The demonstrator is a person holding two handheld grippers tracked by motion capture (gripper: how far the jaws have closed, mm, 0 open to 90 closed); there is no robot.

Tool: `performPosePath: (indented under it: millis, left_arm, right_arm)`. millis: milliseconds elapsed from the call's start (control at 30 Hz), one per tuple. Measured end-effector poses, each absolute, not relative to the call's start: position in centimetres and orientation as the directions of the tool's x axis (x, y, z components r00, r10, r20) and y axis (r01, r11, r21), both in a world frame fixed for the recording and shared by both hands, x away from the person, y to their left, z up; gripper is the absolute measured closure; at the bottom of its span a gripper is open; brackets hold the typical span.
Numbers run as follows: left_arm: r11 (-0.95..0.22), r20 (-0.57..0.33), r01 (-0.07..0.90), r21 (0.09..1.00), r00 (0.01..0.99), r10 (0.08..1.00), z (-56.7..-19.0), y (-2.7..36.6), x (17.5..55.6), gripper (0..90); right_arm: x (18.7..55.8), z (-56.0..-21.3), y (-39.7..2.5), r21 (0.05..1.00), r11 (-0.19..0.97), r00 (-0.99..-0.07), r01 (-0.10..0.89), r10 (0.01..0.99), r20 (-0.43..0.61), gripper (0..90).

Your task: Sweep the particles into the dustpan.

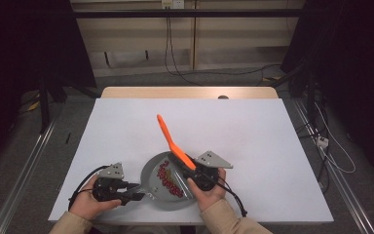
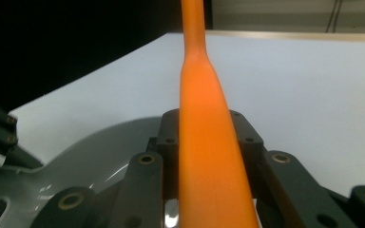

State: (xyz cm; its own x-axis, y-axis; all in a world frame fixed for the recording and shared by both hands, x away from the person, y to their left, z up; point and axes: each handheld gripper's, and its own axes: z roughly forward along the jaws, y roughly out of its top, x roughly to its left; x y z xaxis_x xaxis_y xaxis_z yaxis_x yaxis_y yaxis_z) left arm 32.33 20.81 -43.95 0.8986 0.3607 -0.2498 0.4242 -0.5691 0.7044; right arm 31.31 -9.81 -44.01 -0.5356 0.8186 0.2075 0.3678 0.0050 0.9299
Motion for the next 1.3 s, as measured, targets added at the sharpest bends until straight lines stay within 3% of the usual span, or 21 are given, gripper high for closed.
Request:
performPosePath:
  millis: [167, 300, 600, 1300]
  left_arm:
    - [-0.595, -0.207, 0.400, 0.697, 0.907, 0.367, -44.0, 20.4, 32.3, 52.9]
    - [-0.620, -0.167, 0.373, 0.691, 0.916, 0.364, -44.0, 20.0, 32.2, 62.1]
    - [-0.595, -0.161, 0.361, 0.719, 0.918, 0.362, -44.3, 20.5, 32.1, 63.1]
    - [-0.443, -0.140, 0.436, 0.783, 0.818, 0.558, -43.3, 21.9, 33.3, 63.0]
  right_arm:
    - [31.7, -42.7, -11.7, 0.943, -0.012, -0.520, 0.333, 0.832, 0.194, 70.9]
    - [31.7, -42.8, -12.9, 0.943, 0.007, -0.501, 0.334, 0.848, 0.171, 70.9]
    - [32.1, -43.0, -14.8, 0.940, -0.006, -0.464, 0.341, 0.869, 0.174, 70.9]
    - [32.4, -43.0, -17.7, 0.936, -0.009, -0.440, 0.353, 0.881, 0.175, 70.9]
